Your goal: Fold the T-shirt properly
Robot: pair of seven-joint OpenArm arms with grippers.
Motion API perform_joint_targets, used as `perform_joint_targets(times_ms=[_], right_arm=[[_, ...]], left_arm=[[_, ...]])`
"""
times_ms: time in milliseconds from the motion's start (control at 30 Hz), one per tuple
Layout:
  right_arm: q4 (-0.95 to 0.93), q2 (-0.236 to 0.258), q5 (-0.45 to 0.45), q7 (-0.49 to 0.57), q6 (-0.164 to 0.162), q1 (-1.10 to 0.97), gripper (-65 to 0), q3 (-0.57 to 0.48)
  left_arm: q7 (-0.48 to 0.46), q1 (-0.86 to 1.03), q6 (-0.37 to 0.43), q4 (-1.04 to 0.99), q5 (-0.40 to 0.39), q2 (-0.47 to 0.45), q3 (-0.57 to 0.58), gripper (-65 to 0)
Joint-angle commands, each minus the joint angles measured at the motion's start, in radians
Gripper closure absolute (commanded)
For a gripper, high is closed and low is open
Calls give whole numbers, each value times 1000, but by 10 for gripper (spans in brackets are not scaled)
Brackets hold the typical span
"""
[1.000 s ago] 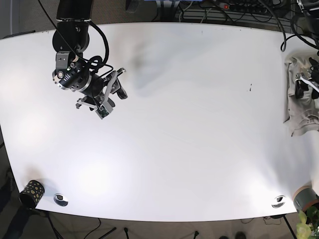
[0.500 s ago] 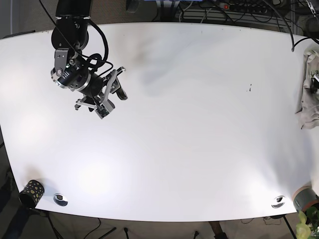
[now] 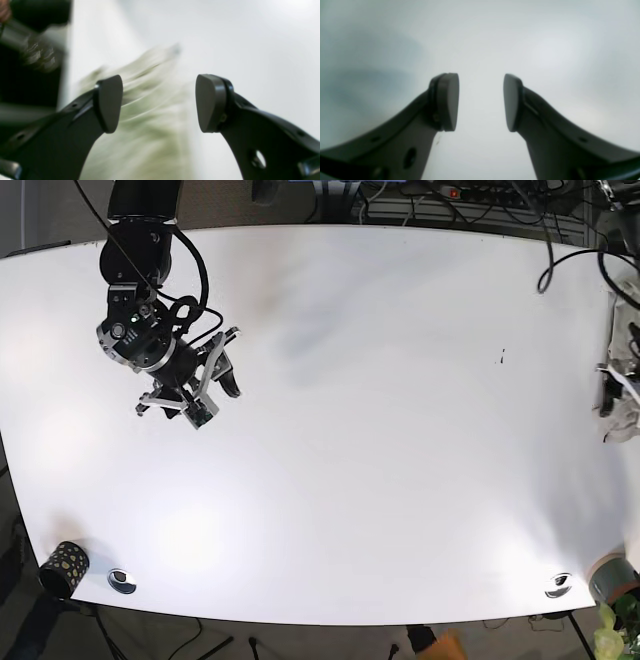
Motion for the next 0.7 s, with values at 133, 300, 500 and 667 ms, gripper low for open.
perform_joint_targets(times_ms=[133, 300, 500, 667], right_arm=[[-14, 6, -124, 272, 1, -25, -268, 28], [-83, 1, -133, 455, 1, -46, -268, 93], [-188, 9, -136, 682, -60, -91, -268, 156], [-247, 10, -136, 820, -115, -163, -268, 192]], left_arm=[[-116, -4, 128, 138, 121, 171, 42, -421], [-288, 30, 148, 174, 211, 320, 59, -421], [-429, 102, 211, 247, 299, 479, 83, -421], [-429, 202, 283, 342, 312, 568, 139, -421]])
